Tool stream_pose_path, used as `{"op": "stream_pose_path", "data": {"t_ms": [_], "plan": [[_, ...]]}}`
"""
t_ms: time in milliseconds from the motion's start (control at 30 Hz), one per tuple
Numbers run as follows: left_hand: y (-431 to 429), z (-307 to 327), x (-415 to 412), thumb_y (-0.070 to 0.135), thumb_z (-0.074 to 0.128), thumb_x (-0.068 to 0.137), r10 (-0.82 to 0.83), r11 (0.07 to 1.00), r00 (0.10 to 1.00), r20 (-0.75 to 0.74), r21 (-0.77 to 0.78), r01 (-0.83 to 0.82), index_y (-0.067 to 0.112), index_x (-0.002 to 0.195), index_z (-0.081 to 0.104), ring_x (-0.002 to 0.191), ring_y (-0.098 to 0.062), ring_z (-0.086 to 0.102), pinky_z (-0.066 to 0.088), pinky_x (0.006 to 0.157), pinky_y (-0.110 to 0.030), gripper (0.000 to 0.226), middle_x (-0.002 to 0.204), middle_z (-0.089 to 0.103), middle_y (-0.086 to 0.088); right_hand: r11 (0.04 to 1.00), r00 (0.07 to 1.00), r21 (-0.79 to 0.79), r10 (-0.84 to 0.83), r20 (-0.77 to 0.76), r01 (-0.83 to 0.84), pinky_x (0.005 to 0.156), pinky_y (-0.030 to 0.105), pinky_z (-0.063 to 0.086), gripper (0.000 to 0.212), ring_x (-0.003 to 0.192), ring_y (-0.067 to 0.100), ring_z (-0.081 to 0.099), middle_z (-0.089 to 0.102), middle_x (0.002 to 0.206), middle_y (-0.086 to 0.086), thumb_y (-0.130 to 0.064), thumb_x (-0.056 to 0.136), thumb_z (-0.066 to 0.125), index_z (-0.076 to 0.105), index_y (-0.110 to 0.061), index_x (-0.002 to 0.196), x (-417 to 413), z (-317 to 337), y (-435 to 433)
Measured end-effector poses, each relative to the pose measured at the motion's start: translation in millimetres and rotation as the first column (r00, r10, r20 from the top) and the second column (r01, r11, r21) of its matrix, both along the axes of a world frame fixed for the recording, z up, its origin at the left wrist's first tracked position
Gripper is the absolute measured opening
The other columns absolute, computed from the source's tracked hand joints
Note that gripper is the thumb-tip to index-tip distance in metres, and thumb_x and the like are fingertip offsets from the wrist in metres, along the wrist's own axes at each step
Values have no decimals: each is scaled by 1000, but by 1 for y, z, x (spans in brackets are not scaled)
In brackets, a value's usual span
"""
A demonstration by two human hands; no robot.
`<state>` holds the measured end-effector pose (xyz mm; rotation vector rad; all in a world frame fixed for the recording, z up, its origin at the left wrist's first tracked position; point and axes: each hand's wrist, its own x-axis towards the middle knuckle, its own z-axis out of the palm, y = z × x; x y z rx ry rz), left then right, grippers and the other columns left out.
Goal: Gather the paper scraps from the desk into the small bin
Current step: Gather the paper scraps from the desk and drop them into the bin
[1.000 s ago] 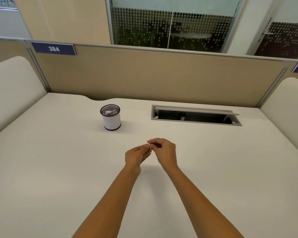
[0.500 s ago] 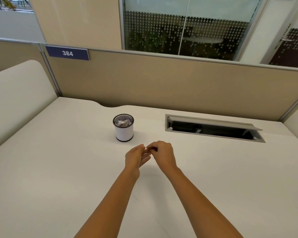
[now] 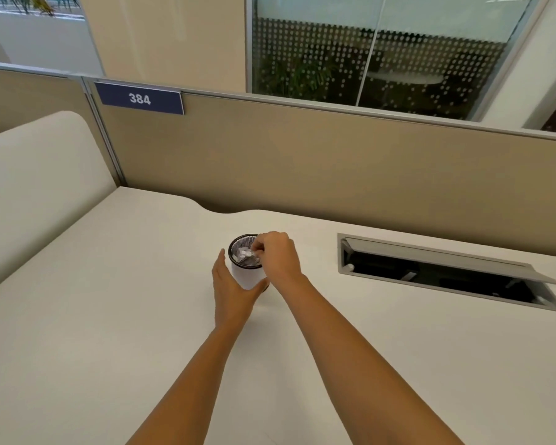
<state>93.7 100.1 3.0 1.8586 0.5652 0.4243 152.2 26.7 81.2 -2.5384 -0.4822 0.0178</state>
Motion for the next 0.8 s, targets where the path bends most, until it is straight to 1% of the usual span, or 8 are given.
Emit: {"op": "stream_pose_path", "data": {"t_ms": [67,133,200,300,400,500,667,800], "plan": [[5,0,9,23,85,64,-40,996,999,31,-76,42,20,147,18,139,-22,33,34,111,-39,107,152,30,-4,992,999,-117,48,-7,-49,90,30,51,28,104,28,64,65,118,14,-3,90,53,68,-6,114,9,-1,10],[8,2,15,16,83,68,-74,988,994,74,-128,84,18,145,22,135,-21,39,37,106,-32,98,148,36,-5,975,997,-208,80,-7,-80,90,31,52,28,104,29,64,64,117,15,-5,90,54,66,-4,116,16,-3,19],[9,4,19,7,78,73,-95,983,988,124,-144,113,12,141,30,129,-22,45,39,101,-26,83,142,45,-8,959,996,-268,93,-1,-89,89,32,54,26,100,29,65,66,113,15,-9,89,58,67,-5,113,23,-4,27],[8,6,22,-1,72,77,-113,981,985,131,-144,131,4,134,40,124,-26,49,40,100,-28,66,134,51,-15,945,995,-312,89,-39,-97,84,32,54,24,96,31,66,68,108,16,-12,86,63,68,-5,109,29,-5,35],[8,4,22,4,76,74,-107,985,988,116,-120,120,8,134,41,120,-21,50,41,100,-30,70,133,53,-10,933,991,-340,91,-93,-118,81,31,54,24,95,31,67,68,107,16,-13,86,63,68,-5,108,33,-6,40],[10,1,21,5,77,73,-99,987,989,112,-118,112,10,135,40,123,-22,50,41,101,-31,72,134,52,-10,914,987,-376,119,-112,-152,81,31,53,26,96,31,66,66,110,16,-14,88,60,67,-5,111,32,-11,40],[13,-3,24,8,81,69,-88,992,989,118,-77,97,19,127,45,116,-19,55,45,97,-31,69,123,57,-1,862,969,-446,189,-158,-241,84,31,49,29,106,30,62,59,112,13,-12,92,53,64,-8,119,33,-11,33],[14,-6,26,9,80,70,-115,990,990,86,-73,121,11,136,38,124,-24,50,42,106,-39,78,135,52,-8,832,953,-467,232,-197,-299,89,30,48,31,111,28,60,60,123,10,-11,94,50,61,-10,123,33,-5,32]]}}
